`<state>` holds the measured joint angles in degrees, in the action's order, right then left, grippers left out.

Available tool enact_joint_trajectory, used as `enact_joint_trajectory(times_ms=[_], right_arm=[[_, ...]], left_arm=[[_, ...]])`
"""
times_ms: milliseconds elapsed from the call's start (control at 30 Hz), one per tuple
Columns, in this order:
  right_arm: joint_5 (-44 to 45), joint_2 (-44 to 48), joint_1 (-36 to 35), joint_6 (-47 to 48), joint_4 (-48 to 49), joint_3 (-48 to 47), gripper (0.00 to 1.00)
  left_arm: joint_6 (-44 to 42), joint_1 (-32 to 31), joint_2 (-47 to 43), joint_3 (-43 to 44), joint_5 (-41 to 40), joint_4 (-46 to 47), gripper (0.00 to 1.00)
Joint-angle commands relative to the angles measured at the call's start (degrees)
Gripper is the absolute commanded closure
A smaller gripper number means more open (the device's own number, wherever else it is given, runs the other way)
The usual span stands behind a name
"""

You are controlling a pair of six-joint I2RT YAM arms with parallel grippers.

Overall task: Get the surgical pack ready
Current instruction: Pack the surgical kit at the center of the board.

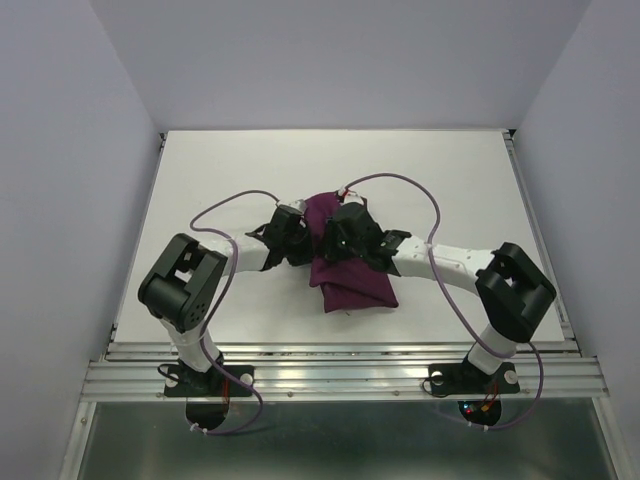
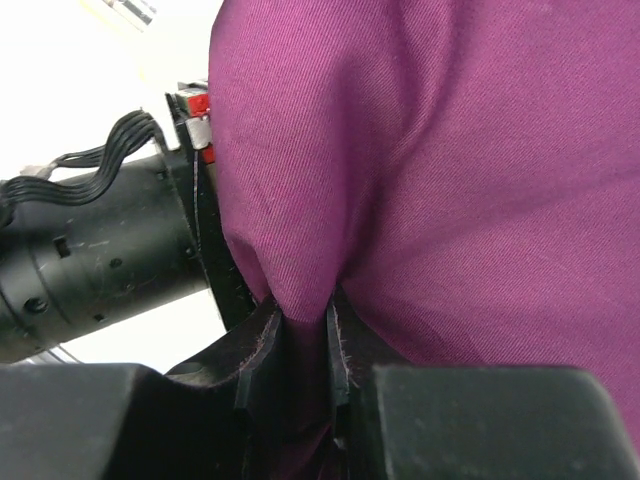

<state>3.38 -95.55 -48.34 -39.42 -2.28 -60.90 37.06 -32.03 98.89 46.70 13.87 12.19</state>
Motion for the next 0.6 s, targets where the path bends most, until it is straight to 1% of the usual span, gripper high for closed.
enact_joint_trajectory(times_ms=[0, 33, 100, 300, 400, 567], right_arm=[[-6.2, -3.2, -1.1, -0.8, 6.7, -0.5, 0.99], [-5.9, -3.3, -1.1, -1.1, 6.7, -0.7, 0.99], [-5.8, -3.8, -1.1, -1.3, 6.8, -1.0, 0.99], [-4.7, -3.5, -1.1, -2.6, 6.9, -1.8, 0.99], [-4.2, -2.8, -1.1, -2.6, 6.9, -2.1, 0.99], [-4.1, -3.1, -1.1, -2.4, 6.9, -2.1, 0.99]], left_arm=[[-4.6, -0.6, 0.2, -0.4, -12.4, -12.0, 1.00], [-5.0, -0.6, -0.5, -0.4, -13.5, -14.5, 1.00], [-5.6, -0.6, -1.4, -0.2, -18.0, -16.7, 1.00], [-4.5, -0.7, -5.0, 0.8, -22.4, -22.5, 1.00], [-4.2, -0.6, -6.7, 0.9, -22.6, -24.4, 1.00], [-4.1, -0.6, -9.9, 0.5, -20.2, -26.4, 1.00]])
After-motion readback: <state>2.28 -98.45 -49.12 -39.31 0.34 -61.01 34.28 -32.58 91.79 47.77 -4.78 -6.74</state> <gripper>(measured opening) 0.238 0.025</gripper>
